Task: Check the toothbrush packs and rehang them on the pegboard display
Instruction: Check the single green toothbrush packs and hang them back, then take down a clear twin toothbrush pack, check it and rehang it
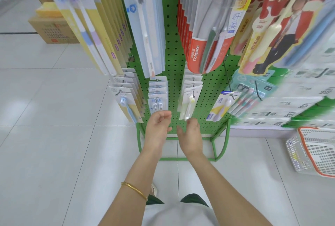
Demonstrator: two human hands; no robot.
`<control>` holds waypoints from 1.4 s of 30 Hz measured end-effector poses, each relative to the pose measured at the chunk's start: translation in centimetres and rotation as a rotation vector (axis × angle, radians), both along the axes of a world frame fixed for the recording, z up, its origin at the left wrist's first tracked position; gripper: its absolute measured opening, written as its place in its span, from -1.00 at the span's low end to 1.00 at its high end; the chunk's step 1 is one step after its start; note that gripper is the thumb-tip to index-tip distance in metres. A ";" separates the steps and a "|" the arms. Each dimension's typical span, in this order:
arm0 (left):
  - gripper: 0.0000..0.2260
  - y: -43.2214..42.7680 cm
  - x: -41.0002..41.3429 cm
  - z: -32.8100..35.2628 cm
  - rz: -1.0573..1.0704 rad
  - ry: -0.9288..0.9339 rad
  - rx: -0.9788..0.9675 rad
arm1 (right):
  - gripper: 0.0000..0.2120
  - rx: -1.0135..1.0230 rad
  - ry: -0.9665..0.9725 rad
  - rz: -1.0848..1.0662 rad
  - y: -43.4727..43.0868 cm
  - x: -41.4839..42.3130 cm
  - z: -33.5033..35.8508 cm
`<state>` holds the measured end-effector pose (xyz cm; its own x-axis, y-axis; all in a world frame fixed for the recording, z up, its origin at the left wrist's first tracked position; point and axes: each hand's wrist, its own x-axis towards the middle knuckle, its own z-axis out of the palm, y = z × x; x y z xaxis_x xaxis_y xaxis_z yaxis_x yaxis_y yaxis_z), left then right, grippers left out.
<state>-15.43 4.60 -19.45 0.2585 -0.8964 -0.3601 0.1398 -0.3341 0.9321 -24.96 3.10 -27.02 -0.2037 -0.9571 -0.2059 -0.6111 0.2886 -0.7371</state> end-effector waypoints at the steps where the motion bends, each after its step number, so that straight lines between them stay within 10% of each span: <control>1: -0.84 0.1 0.3 -0.1 0.022 0.005 0.006 | -0.67 -0.009 0.000 0.049 0.3 0.3 -0.1; 10: -0.82 1.1 2.9 -0.8 0.120 0.035 0.037 | -0.62 -0.181 -0.223 0.137 -3.9 3.6 3.1; 16: -0.83 0.9 4.2 -0.7 0.136 0.024 0.050 | -0.96 -0.159 -0.333 0.079 -5.8 4.5 3.9; 42: -0.85 1.6 4.5 -1.7 0.210 -0.094 0.019 | -0.83 -0.137 -0.470 0.236 -2.2 1.5 5.6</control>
